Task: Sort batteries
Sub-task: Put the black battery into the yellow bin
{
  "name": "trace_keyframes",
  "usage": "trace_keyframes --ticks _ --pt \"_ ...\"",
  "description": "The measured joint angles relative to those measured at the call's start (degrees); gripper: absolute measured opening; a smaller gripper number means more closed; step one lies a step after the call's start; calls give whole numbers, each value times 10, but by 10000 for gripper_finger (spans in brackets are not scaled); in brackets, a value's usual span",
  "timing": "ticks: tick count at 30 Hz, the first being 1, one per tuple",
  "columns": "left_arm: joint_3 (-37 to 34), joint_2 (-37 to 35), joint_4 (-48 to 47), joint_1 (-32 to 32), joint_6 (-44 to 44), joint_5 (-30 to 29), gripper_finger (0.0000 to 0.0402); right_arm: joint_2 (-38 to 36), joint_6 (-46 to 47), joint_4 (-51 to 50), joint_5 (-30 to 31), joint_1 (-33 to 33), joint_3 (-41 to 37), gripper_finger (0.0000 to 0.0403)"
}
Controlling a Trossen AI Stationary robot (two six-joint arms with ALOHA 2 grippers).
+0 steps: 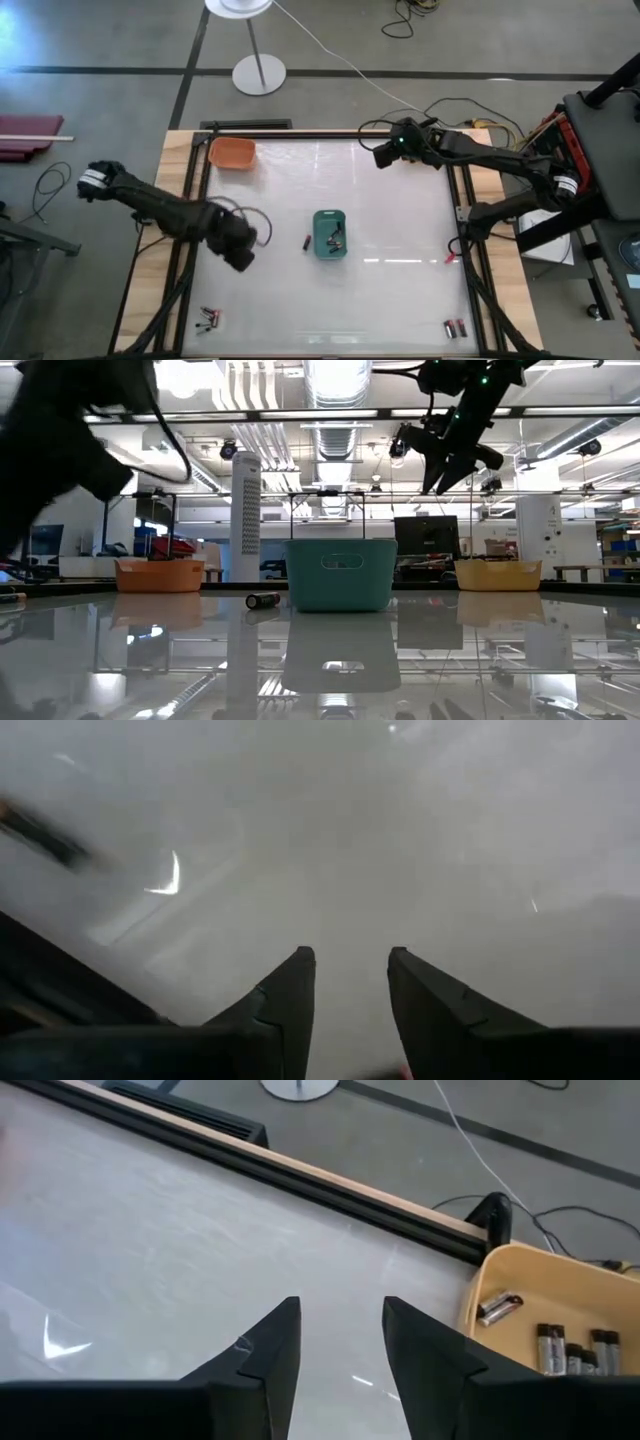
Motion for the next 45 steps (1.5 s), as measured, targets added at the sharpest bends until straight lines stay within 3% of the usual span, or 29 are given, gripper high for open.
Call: trace_keyframes --ticks 3,9,14,18,24,30,37,45 --pt "24 0 13 -77 -59 0 110 -1 -1 -6 -1 0 0 146" --pt "48 0 88 -205 -77 -14 109 -1 -43 -7 -32 13 -1 160" --pt "48 7 151 -300 -84 -13 109 -4 -106 -3 -33 50 -1 161" --pt "55 31 219 -352 -151 -11 109 -14 -142 -2 -34 100 -1 151" --pt "108 104 219 -379 -190 60 109 -60 -122 -3 -31 200 -1 132" --pt "142 195 214 -377 -200 80 109 -97 -121 -4 -32 267 -1 121" --pt "155 274 219 -383 -212 193 109 -104 -53 7 -31 277 -1 110" --pt "173 289 171 -383 -242 173 109 -97 14 34 -60 277 2 92"
